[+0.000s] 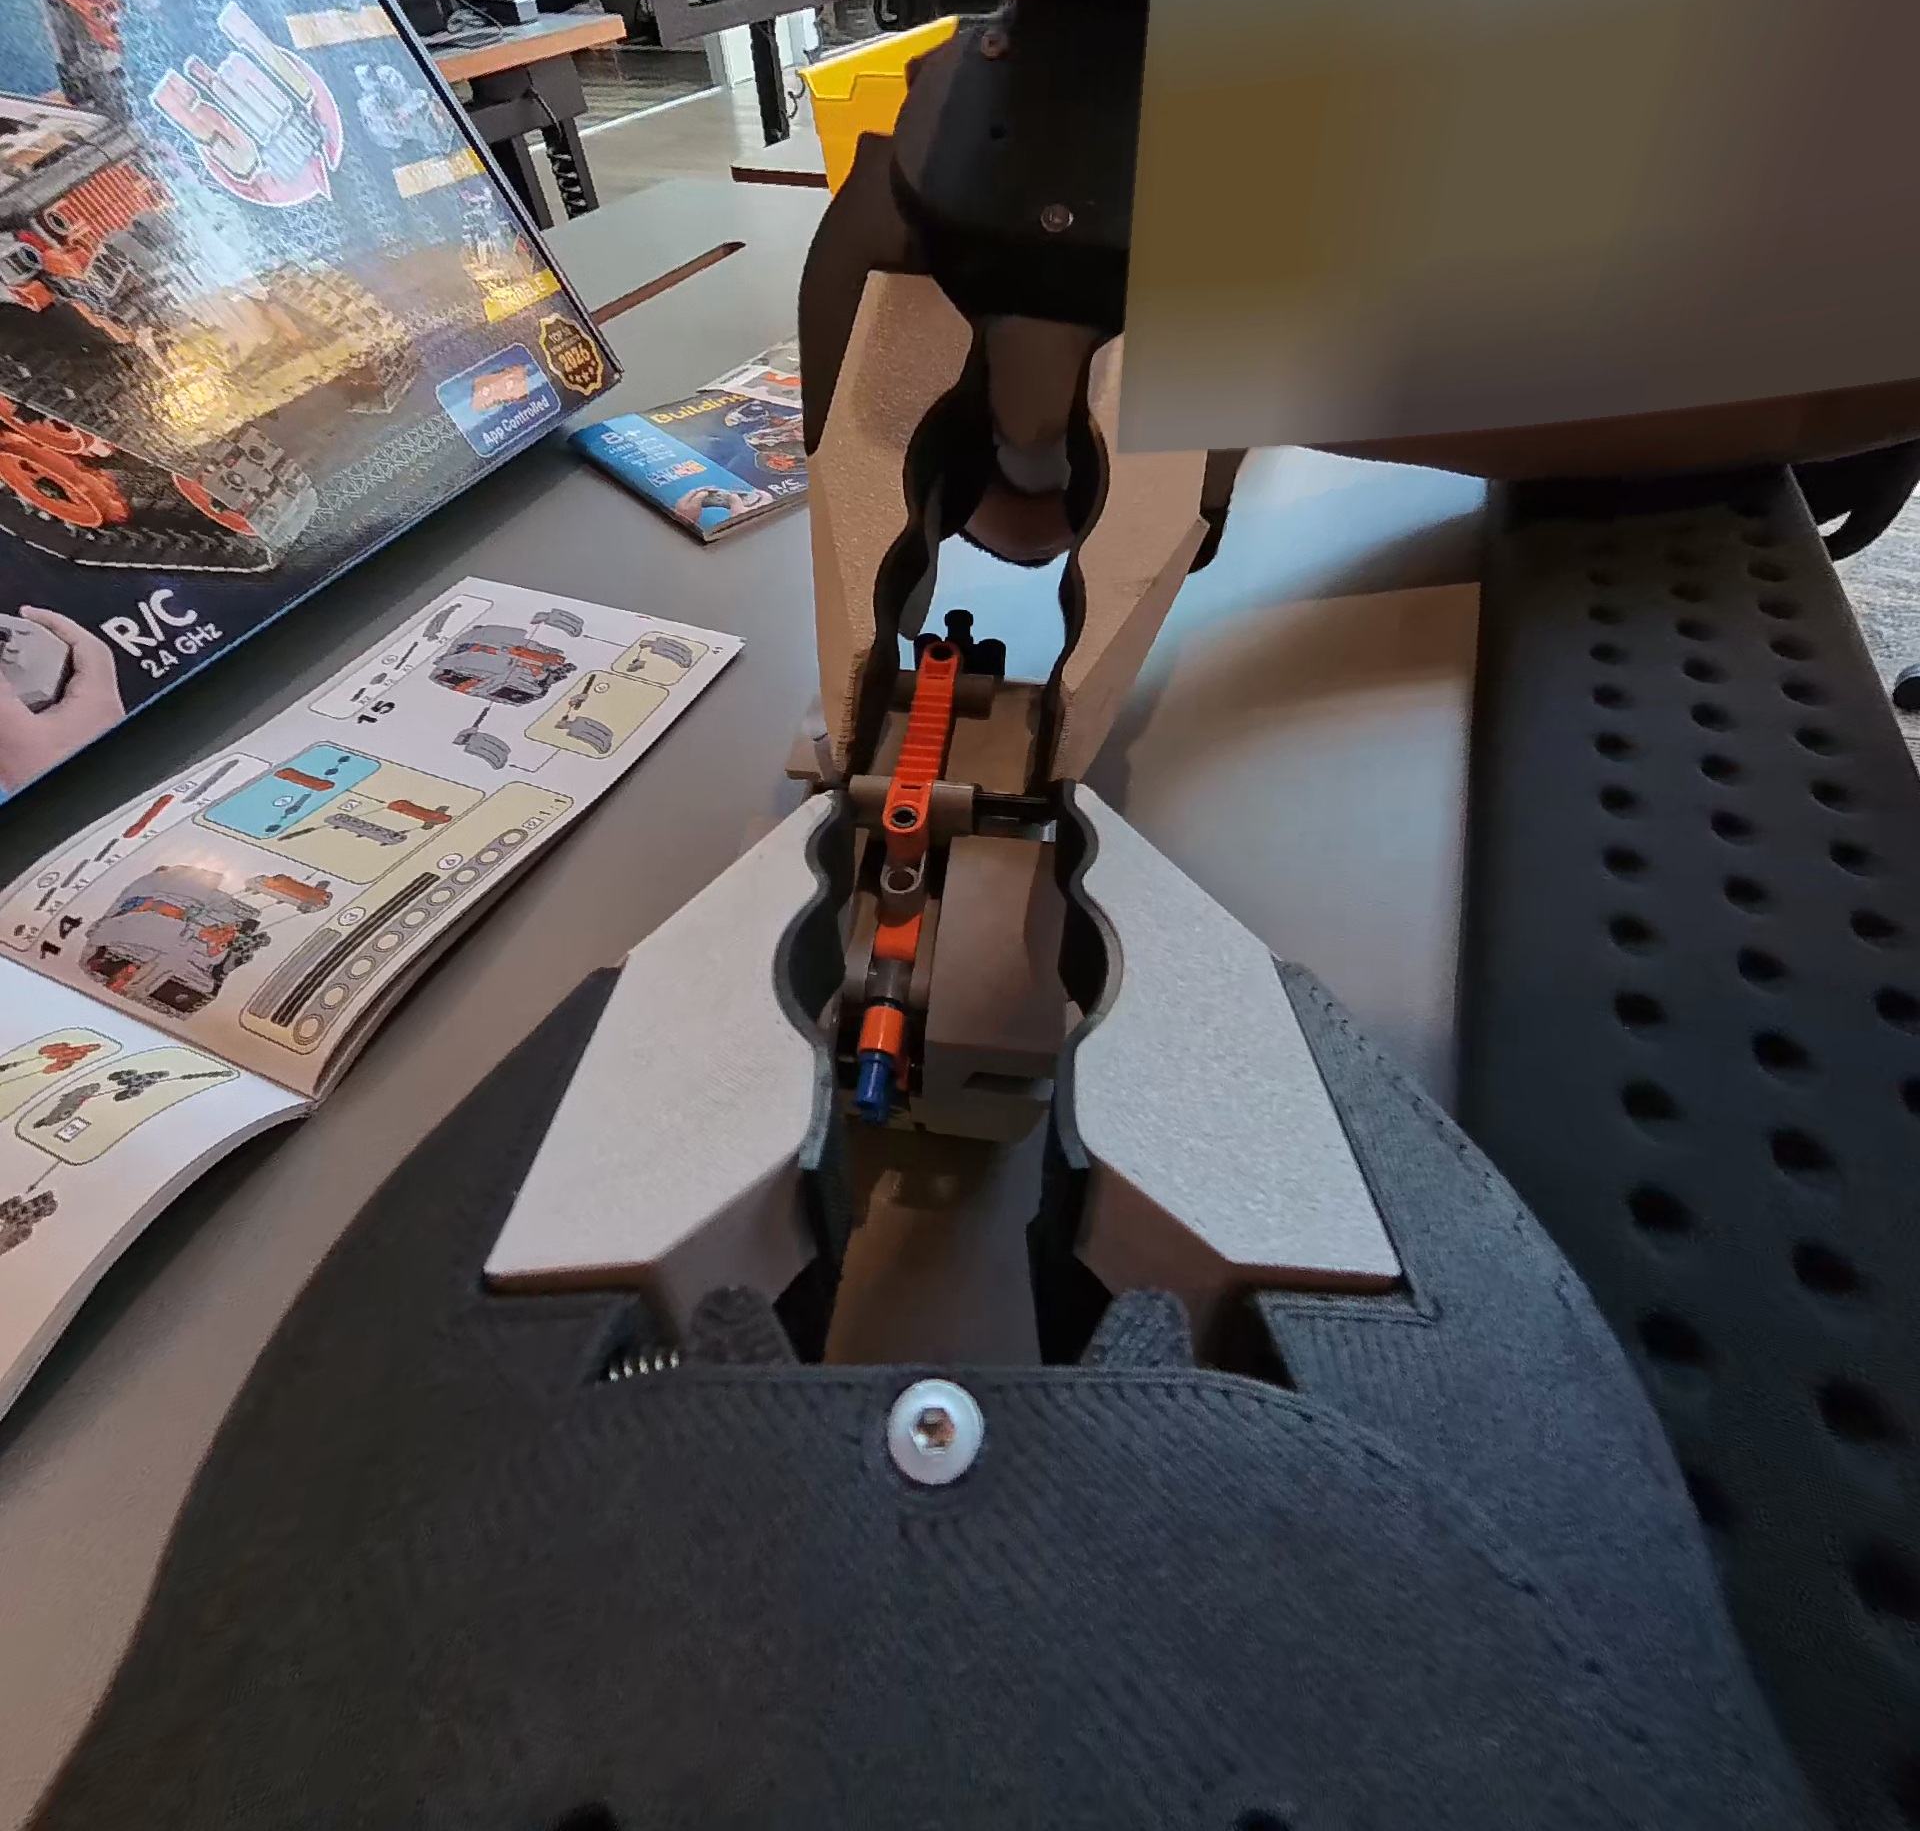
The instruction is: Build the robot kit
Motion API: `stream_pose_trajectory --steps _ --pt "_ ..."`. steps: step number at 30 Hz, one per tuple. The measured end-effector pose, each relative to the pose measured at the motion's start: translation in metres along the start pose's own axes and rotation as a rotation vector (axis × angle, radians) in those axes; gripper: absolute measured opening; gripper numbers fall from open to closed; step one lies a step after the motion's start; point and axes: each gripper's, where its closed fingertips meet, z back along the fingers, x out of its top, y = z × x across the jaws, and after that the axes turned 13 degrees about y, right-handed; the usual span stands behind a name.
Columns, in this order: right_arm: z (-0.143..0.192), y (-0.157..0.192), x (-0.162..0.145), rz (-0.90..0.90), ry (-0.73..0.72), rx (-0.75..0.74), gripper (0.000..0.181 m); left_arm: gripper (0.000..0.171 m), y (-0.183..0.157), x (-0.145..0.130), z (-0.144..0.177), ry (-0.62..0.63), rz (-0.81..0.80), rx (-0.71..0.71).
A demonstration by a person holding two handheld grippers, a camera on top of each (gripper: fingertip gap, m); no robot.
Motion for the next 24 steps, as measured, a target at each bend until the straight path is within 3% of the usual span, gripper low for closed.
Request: stream_pose_trajectory --steps 12,24 --pt "0.000 0.004 0.001 -0.048 -0.012 0.023 0.037 0.055 -0.011 0.002 0.004 -0.019 0.051 -0.104" --pt "-0.003 0.005 0.004 -0.168 0.003 -0.046 0.044 0.062 -0.011 -0.001 0.002 -0.002 0.005 -0.030"
